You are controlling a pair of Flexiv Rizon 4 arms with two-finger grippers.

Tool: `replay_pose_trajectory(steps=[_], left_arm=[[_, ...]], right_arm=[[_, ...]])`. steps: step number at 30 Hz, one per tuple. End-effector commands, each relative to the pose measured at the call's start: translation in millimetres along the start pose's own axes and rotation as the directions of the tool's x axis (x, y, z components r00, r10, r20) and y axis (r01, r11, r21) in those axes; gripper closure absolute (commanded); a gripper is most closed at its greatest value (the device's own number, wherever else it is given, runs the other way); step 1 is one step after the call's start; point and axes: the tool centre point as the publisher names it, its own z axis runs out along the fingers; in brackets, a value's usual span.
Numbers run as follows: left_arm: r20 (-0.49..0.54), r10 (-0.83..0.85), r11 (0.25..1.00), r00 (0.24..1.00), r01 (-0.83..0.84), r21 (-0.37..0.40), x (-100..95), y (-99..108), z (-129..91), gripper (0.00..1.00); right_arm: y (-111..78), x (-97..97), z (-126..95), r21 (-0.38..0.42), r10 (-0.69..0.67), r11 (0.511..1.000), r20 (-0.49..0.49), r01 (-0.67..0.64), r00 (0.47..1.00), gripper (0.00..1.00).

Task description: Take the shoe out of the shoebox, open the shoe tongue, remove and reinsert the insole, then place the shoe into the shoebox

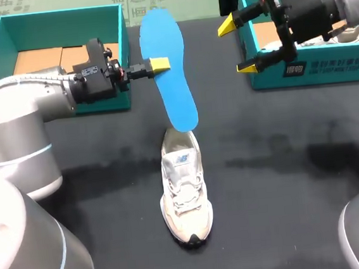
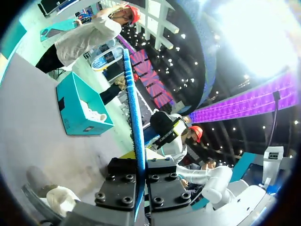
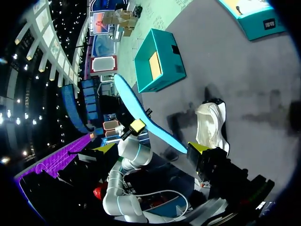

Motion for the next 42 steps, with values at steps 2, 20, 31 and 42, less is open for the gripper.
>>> replay_pose_trajectory(steps=[2, 20, 31, 42], left_arm=[[0.02, 0.229, 0.973, 0.973, -0.229, 0.025, 1.2, -12.4, -10.7, 1.0], [-0.093, 0.611, 0.791, 0.786, -0.602, 0.109, 4.8, -16.1, -27.7, 1.0], [-0.129, 0.924, 0.379, 0.36, -0.906, 0.19, 18.9, -21.7, -27.0, 1.0], [-0.101, 0.959, 0.279, 0.264, -0.943, 0.181, 19.4, -26.2, -24.3, 1.0]], right_arm=[[-2.0, -3.8, 1.9, -0.005, -0.001, 1.0, -0.103, 0.0, 0.995, 0.0], [-1.3, -9.1, 0.9, -0.006, -0.026, 1.0, -0.179, 0.025, 0.984, 0.0], [5.1, -18.5, 2.0, 0.004, -0.026, 1.0, -0.294, 0.028, 0.956, 0.0], [4.6, -28.6, 9.2, -0.008, 0.032, 0.999, -0.32, -0.036, 0.947, 0.0]])
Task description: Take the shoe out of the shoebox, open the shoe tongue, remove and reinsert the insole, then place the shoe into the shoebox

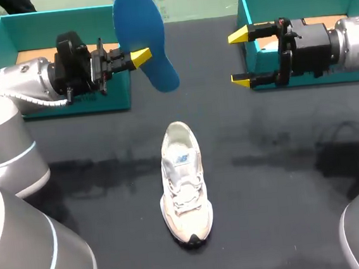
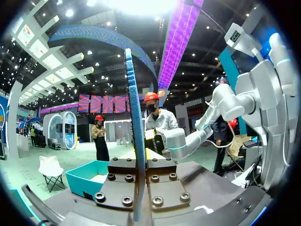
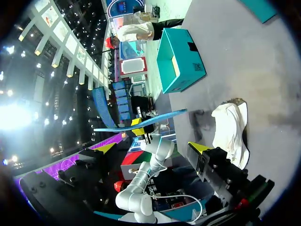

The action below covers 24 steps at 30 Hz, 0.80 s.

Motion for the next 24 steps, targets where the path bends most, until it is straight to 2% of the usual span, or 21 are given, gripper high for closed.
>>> replay_pose_trajectory(steps=[1, 2, 3, 4, 6, 8, 9, 10, 11, 12, 24], left_arm=[[-0.039, 0.221, 0.975, 0.975, -0.22, 0.013, -3.6, 3.2, 0.0, 1.0], [-0.039, 0.221, 0.975, 0.975, -0.22, 0.013, -3.6, 3.2, 0.0, 1.0], [-0.059, 0.309, 0.951, 0.949, -0.31, -0.01, -1.7, 2.5, 0.7, 1.0], [-0.046, 0.429, 0.902, 0.902, -0.43, -0.038, 0.4, 1.8, 1.3, 1.0], [-0.108, 0.576, 0.813, 0.81, -0.581, -0.024, 7.9, 1.8, 1.3, 1.0], [-0.162, 0.745, 0.654, 0.647, -0.756, -0.014, 16.6, 4.0, 1.9, 1.0], [-0.177, 0.776, 0.612, 0.605, -0.791, -0.019, 18.6, 4.6, 2.2, 1.0], [-0.195, 0.843, 0.51, 0.501, -0.86, 0.0, 21.9, 6.3, 2.6, 1.0], [-0.213, 0.911, 0.367, 0.354, -0.93, 0.021, 24.8, 10.4, 1.9, 1.0], [-0.24, 0.935, 0.273, 0.262, -0.962, 0.015, 24.6, 15.4, 1.8, 1.0], [-0.24, 0.935, 0.273, 0.262, -0.962, 0.015, 24.6, 15.4, 1.8, 1.0]], right_arm=[[-3.5, -5.6, 3.0, -0.014, 0.012, 1.0, -0.008, -0.012, 1.0, 0.0], [-3.5, -6.4, 3.1, -0.016, 0.022, 1.0, -0.008, -0.023, 1.0, 0.0], [-3.5, -7.0, 3.2, -0.016, 0.025, 1.0, -0.007, -0.025, 1.0, 0.0], [-3.5, -7.8, 3.2, -0.017, 0.037, 0.999, -0.01, -0.037, 0.999, 0.0], [-3.2, -8.7, 3.0, -0.018, 0.042, 0.999, -0.014, -0.042, 0.999, 0.0], [-3.2, -8.7, 3.0, -0.018, 0.042, 0.999, -0.014, -0.042, 0.999, 0.0], [-3.2, -8.7, 3.0, -0.018, 0.042, 0.999, -0.014, -0.042, 0.999, 0.0], [-3.2, -8.7, 3.0, -0.018, 0.042, 0.999, -0.014, -0.042, 0.999, 0.0], [-3.2, -8.7, 3.0, -0.018, 0.042, 0.999, -0.014, -0.042, 0.999, 0.0], [-3.2, -8.7, 3.0, -0.018, 0.042, 0.999, -0.014, -0.042, 0.999, 0.0], [-3.2, -8.7, 3.0, -0.018, 0.042, 0.999, -0.014, -0.042, 0.999, 0.0]])
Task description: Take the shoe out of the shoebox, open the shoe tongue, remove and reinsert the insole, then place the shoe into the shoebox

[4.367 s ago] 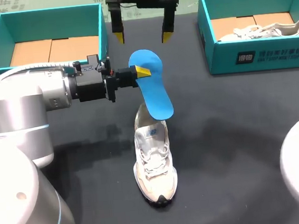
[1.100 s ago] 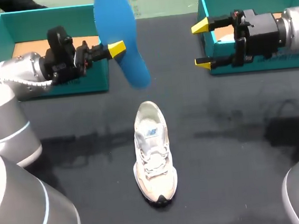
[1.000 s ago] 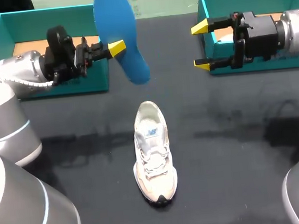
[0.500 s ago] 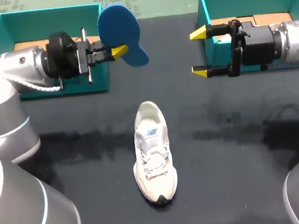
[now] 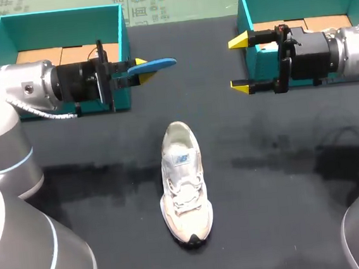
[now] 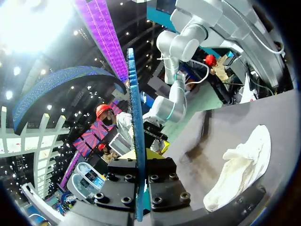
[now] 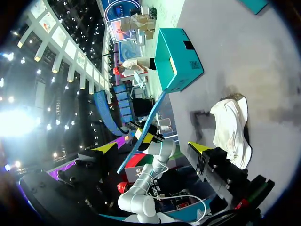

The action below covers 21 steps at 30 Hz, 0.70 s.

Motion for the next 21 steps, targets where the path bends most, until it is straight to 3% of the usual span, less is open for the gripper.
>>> replay_pose_trajectory(steps=[1, 5, 10, 15, 21], left_arm=[[-0.103, 0.478, 0.874, 0.872, -0.484, -0.036, -1.0, -0.9, -0.7, 1.0], [-0.122, 0.604, 0.794, 0.787, -0.608, 0.013, -0.3, -10.3, 1.4, 1.0], [-0.142, 0.678, 0.731, 0.721, -0.682, 0.022, 4.6, -11.8, 3.8, 1.0], [-0.146, 0.709, 0.699, 0.69, -0.715, 0.014, 7.1, -6.5, 3.9, 1.0], [-0.151, 0.695, 0.709, 0.703, -0.705, -0.016, 8.2, 5.0, 6.0, 1.0]], right_arm=[[0.4, 0.1, 1.9, -0.001, 0.001, 1.0, 0.002, -0.001, 1.0, 0.0], [0.4, 0.1, 1.9, -0.001, 0.001, 1.0, 0.002, -0.001, 1.0, 0.0], [0.4, 0.1, 1.9, -0.001, 0.001, 1.0, 0.002, -0.001, 1.0, 0.0], [0.4, 0.1, 1.9, -0.001, 0.001, 1.0, 0.002, -0.001, 1.0, 0.0], [0.4, 0.1, 1.9, -0.001, 0.001, 1.0, 0.002, -0.001, 1.0, 0.0]])
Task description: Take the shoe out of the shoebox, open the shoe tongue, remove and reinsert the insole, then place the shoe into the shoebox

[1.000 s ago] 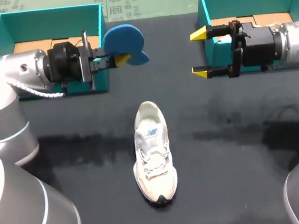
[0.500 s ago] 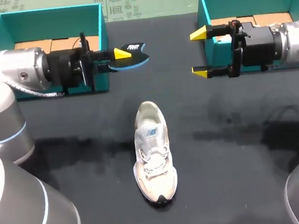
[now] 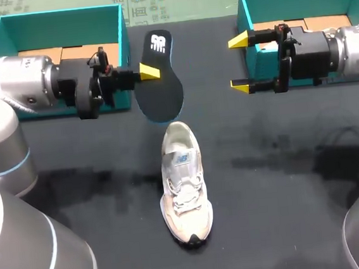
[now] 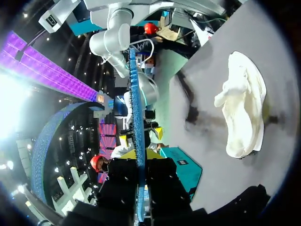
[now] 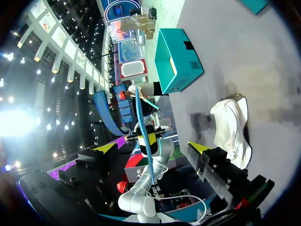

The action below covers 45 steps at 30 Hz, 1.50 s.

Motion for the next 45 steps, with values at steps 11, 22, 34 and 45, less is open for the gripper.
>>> replay_pose_trajectory(steps=[11, 22, 34, 45], left_arm=[[-0.017, 0.087, 0.996, 0.996, -0.087, -0.032, 4.6, 6.7, 3.5, 1.0], [-0.047, 0.034, 0.99, 0.998, -0.04, -0.136, 5.2, -3.8, 12.9, 1.0], [-0.074, 0.068, 0.989, 0.995, -0.077, -0.125, 16.2, 10.5, 21.7, 1.0], [-0.072, 0.068, 0.987, 0.995, -0.078, -0.139, 18.3, 18.5, 23.1, 1.0]], right_arm=[[-0.1, -0.7, 1.5, -0.002, 0.0, 1.0, 0.001, 0.0, 1.0, 0.0], [-1.0, -4.9, 8.0, 0.043, -0.086, 0.995, 0.033, 0.085, 0.996, 0.0], [-9.5, -21.0, 45.3, 0.063, -0.202, 0.978, 0.044, 0.199, 0.978, 0.0], [-9.5, -21.0, 45.3, 0.063, -0.202, 0.978, 0.044, 0.199, 0.978, 0.0]])
